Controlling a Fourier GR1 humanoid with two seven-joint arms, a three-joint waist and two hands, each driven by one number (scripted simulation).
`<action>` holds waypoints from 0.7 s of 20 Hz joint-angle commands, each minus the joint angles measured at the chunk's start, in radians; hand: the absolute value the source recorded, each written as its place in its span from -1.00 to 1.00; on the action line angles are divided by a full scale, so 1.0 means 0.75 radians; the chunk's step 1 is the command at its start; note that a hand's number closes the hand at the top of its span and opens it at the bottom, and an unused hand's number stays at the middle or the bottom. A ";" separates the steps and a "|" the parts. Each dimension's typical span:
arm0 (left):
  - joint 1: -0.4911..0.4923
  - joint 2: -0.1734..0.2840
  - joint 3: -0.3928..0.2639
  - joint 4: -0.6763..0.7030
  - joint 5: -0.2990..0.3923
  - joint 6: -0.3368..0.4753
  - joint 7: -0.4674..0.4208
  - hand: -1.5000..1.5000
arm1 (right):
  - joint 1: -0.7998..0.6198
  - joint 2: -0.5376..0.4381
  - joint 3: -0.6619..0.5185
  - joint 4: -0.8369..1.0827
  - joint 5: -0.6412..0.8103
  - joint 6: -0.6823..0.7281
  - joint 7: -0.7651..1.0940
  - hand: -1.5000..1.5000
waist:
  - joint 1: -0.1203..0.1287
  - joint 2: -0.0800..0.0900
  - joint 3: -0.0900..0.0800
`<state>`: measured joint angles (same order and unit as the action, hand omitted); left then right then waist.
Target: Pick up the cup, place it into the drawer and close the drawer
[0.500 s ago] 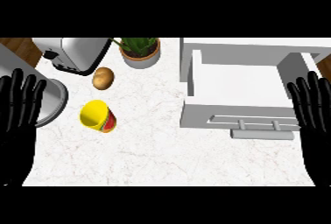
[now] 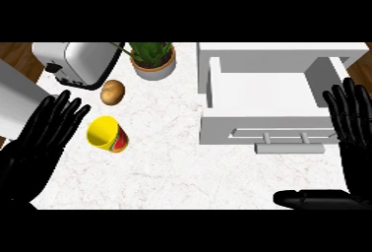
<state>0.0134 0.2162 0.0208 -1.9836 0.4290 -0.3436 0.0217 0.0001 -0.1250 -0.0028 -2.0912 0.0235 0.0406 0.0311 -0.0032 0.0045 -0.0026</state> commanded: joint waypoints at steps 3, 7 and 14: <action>-0.024 0.120 0.157 0.263 0.317 -0.245 0.017 -1.00 | -0.009 -0.050 -0.059 0.051 -0.035 0.060 -0.018 -1.00 | 0.002 -0.004 0.003; -0.099 0.090 0.132 0.352 0.269 -0.216 0.079 -1.00 | -0.144 -0.027 -0.055 0.130 -0.008 0.035 0.029 -1.00 | 0.005 -0.005 0.003; -0.164 0.062 0.179 0.660 -0.011 -0.266 -0.137 -1.00 | -0.071 -0.061 -0.143 0.116 -0.103 0.112 -0.032 -1.00 | -0.001 -0.005 0.003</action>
<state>-0.0805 0.2863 0.1538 -1.5820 0.5153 -0.5493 -0.0236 -0.0247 -0.1371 -0.0388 -2.0222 0.0197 0.0835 0.0071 -0.0033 0.0009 -0.0004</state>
